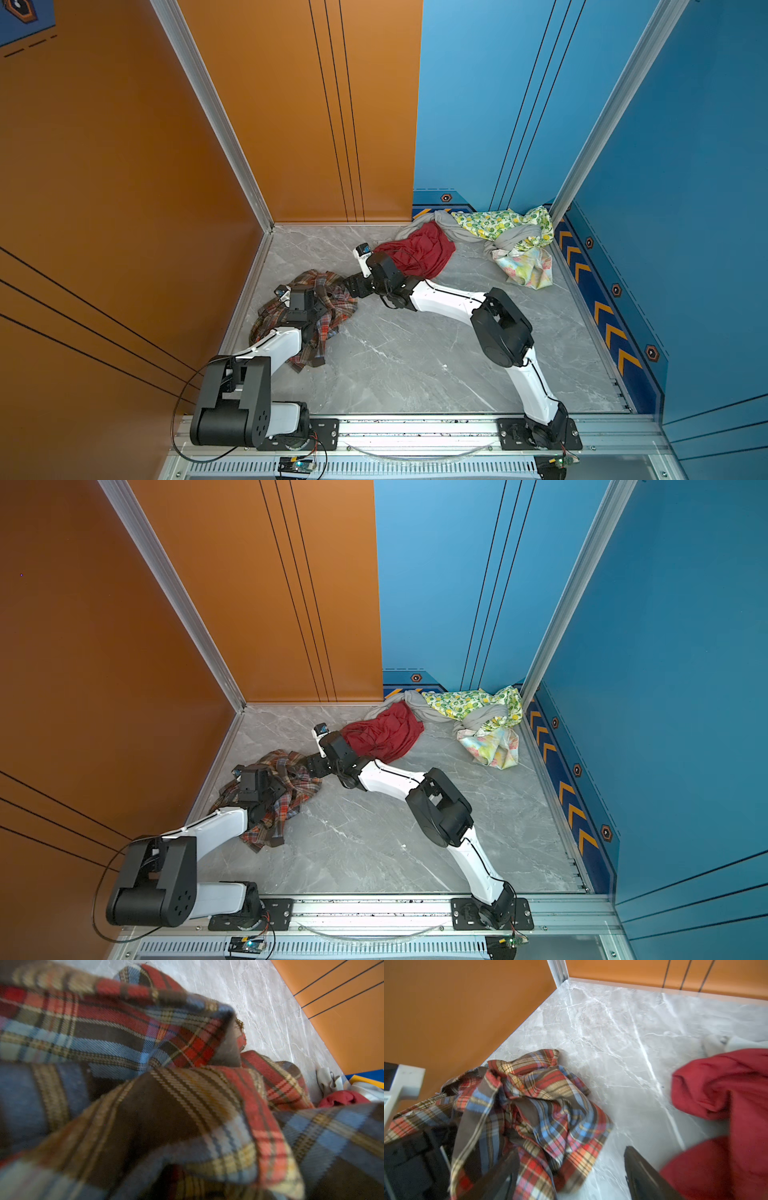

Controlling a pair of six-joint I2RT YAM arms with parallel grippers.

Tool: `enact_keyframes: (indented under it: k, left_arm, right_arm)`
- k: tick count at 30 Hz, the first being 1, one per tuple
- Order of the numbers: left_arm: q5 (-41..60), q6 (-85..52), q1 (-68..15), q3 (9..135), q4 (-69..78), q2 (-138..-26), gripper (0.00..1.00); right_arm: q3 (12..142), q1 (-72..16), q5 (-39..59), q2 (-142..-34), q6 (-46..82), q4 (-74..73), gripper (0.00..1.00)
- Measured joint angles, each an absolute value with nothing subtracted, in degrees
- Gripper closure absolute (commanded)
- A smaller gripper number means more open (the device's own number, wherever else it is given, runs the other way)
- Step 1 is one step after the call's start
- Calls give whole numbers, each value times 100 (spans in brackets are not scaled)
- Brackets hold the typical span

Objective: Pick out a specific cloth from the pile

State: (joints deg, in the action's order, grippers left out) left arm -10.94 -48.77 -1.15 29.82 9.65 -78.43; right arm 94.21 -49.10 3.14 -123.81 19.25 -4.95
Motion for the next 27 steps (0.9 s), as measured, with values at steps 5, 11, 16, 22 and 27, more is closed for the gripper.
enact_keyframes:
  k: [5,11,16,22,27]
  left_arm:
    - [-1424,-5164,-132,3332,967,-8305,60]
    - [-1608,-5306,-80,4106,923,-9048,60]
    - [-1564,-5341,93,4965,871,-9743,60]
    - [-1262,-5275,344,6215,753,-10702,58]
    - [-952,-5210,567,7061,676,-11356,57]
  right_arm:
    - [8182,-4644,263,-10982,1992,-934,20]
    - [7006,-4425,202,-9443,1933,-1566,18]
    - [5885,-4355,250,-8632,1719,-2051,17]
    - [4842,-4117,392,-8300,1555,-2274,15]
    - [4523,-4088,482,-7953,1299,-2276,12]
